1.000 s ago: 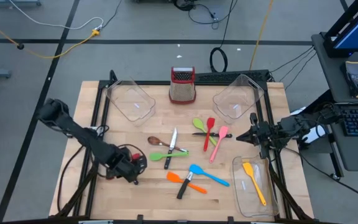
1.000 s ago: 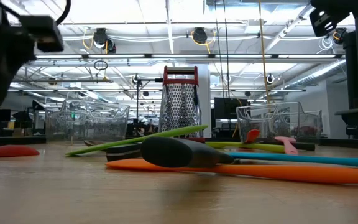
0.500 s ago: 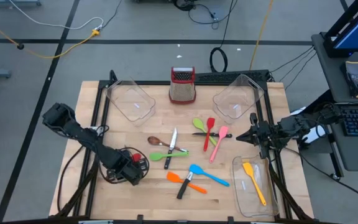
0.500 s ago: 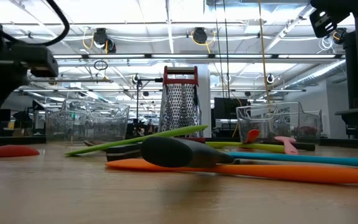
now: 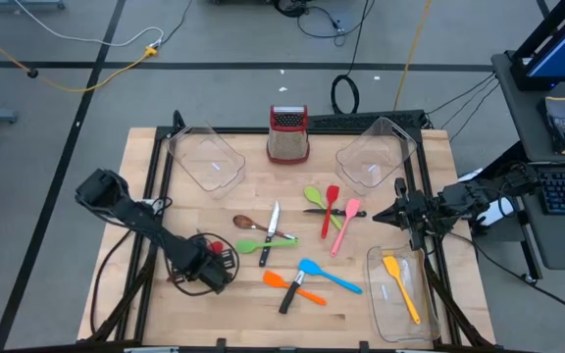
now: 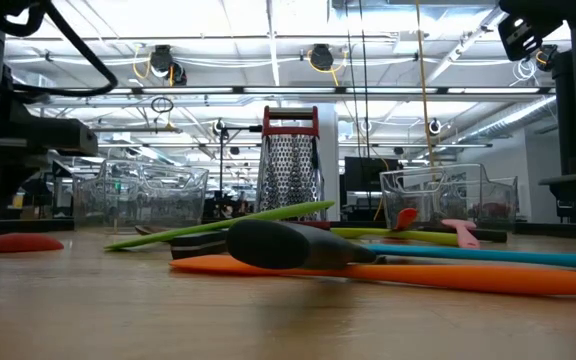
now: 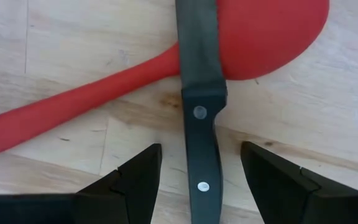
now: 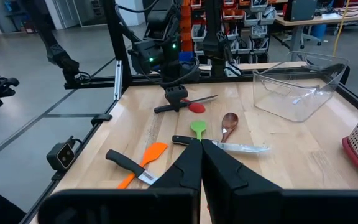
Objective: Pick & Place Kitchen Items
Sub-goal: Put the bottom black kitchen knife into the top right transparent bin
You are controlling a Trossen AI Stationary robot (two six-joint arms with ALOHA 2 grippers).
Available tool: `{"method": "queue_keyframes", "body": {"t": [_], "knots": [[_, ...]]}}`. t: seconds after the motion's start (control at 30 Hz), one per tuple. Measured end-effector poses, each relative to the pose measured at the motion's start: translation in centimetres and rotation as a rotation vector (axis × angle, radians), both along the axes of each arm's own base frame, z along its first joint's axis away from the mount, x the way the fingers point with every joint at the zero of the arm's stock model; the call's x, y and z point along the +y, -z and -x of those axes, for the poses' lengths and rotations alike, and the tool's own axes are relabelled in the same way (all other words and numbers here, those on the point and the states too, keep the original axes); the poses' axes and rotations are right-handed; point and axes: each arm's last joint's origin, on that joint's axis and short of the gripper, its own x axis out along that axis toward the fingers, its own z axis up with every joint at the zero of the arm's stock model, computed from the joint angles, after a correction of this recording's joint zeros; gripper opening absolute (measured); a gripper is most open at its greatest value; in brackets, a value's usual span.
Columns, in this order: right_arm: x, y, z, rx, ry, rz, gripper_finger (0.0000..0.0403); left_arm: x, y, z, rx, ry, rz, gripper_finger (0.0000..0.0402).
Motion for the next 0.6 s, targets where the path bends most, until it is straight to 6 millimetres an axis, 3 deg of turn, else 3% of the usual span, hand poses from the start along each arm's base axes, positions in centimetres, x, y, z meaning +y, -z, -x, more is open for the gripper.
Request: {"method": "queue_keyframes", "body": {"t": [0.37, 0.6], "knots": [[0.0, 0.0, 0.0, 0.0, 0.001, 0.0, 0.0, 0.18, 0.55, 0.17, 0.031, 0.004, -0.048, 0.0223], [0.0, 0.0, 0.0, 0.0, 0.001, 0.0, 0.0, 0.32, 0.56, 0.4, 0.055, 0.0, -0.065, 0.0145]]}}
